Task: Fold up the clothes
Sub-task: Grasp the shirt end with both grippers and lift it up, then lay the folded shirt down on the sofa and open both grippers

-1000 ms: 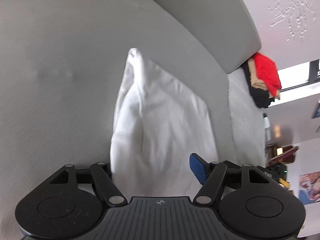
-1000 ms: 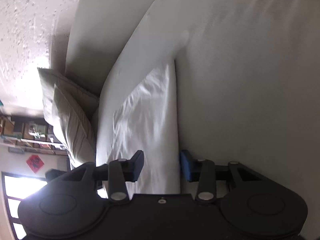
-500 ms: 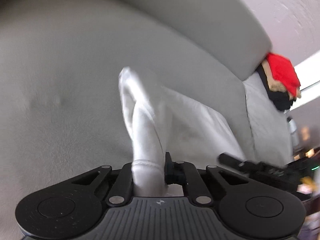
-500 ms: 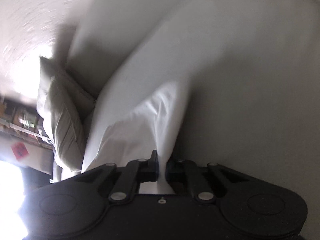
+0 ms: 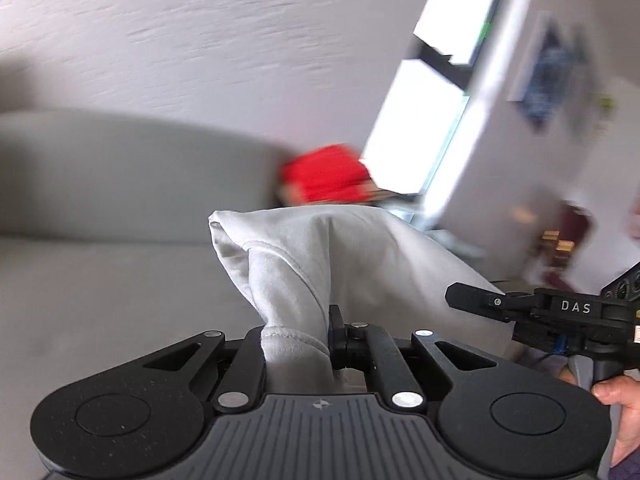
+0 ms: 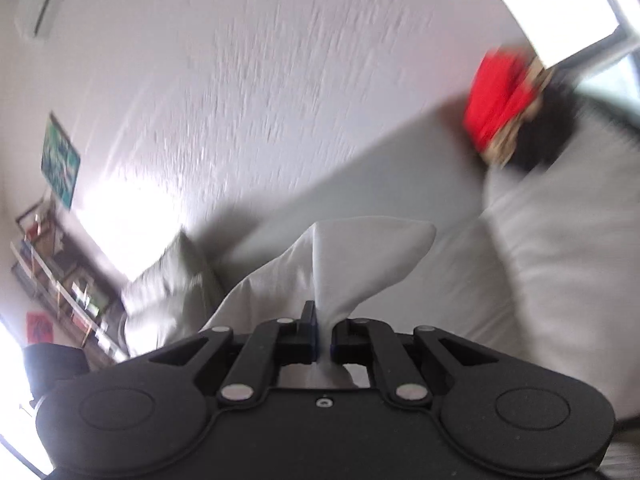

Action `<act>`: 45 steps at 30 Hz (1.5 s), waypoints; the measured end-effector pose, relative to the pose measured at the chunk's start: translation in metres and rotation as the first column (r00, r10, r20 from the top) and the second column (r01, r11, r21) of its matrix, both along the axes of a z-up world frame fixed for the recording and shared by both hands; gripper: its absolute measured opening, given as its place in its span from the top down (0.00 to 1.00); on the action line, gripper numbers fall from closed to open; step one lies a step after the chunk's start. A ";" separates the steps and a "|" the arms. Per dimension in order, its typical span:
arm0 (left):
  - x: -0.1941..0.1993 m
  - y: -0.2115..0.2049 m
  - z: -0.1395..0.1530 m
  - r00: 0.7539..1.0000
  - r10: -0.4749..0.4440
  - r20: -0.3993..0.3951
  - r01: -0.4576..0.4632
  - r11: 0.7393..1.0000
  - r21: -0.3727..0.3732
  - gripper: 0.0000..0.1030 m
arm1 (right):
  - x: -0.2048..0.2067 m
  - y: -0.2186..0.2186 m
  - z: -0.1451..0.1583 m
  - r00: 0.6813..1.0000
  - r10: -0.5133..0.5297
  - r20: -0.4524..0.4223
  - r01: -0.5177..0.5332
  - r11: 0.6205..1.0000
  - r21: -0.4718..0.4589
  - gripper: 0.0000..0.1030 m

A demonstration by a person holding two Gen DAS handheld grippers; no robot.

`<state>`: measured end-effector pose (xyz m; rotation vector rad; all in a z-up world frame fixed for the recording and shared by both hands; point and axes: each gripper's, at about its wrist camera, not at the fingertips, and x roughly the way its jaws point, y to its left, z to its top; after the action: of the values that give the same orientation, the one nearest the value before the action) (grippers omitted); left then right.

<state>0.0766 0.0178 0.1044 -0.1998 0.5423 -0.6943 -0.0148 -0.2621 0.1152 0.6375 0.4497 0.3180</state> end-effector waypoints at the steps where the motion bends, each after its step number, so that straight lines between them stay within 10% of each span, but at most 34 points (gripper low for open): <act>1: -0.005 -0.018 0.004 0.999 -0.041 0.003 0.041 0.999 -0.022 0.94 | -0.018 -0.017 0.009 0.999 -0.036 0.015 0.036 0.999 -0.013 0.94; 10: -0.007 -0.190 -0.032 0.951 -0.292 -0.103 0.291 0.956 -0.032 0.94 | -0.096 -0.122 0.016 0.947 -0.319 -0.037 0.314 0.944 -0.104 0.94; 17: 0.035 -0.257 -0.091 0.944 -0.273 -0.188 0.290 0.955 0.069 0.94 | -0.049 -0.181 -0.064 0.911 -0.381 -0.156 0.376 0.925 -0.058 0.94; 23: 0.069 -0.265 -0.082 0.978 -0.198 -0.066 0.205 0.973 0.105 0.80 | -0.003 -0.204 -0.066 0.913 -0.408 -0.022 0.403 0.908 -0.119 0.93; 25: 0.087 -0.272 -0.099 0.990 -0.124 -0.060 0.134 0.968 0.210 0.57 | 0.018 -0.215 -0.081 0.891 -0.453 -0.025 0.447 0.886 -0.123 0.85; 27: 0.105 -0.278 -0.117 0.998 -0.050 -0.045 0.062 0.948 0.313 0.66 | 0.042 -0.232 -0.112 0.846 -0.495 -0.197 0.471 0.868 -0.157 0.58; 29: 0.114 -0.255 -0.133 0.991 0.007 -0.136 0.034 0.955 0.295 0.65 | 0.042 -0.246 -0.140 0.806 -0.501 -0.315 0.498 0.862 -0.097 0.58; 36: 0.105 -0.195 -0.152 0.943 0.066 -0.327 -0.005 0.983 0.184 0.53 | -0.027 -0.254 -0.172 0.843 -0.433 -0.319 0.484 0.869 0.098 0.49; 45: 0.051 -0.197 -0.130 0.953 -0.025 -0.302 0.070 0.988 0.139 0.42 | -0.068 -0.234 -0.220 0.887 -0.302 -0.349 0.438 0.791 0.427 0.63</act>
<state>0.1275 -0.1794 -0.0260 -0.1534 0.8898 -0.6711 -0.0826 -0.4961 -0.1053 1.2692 0.4857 -0.0446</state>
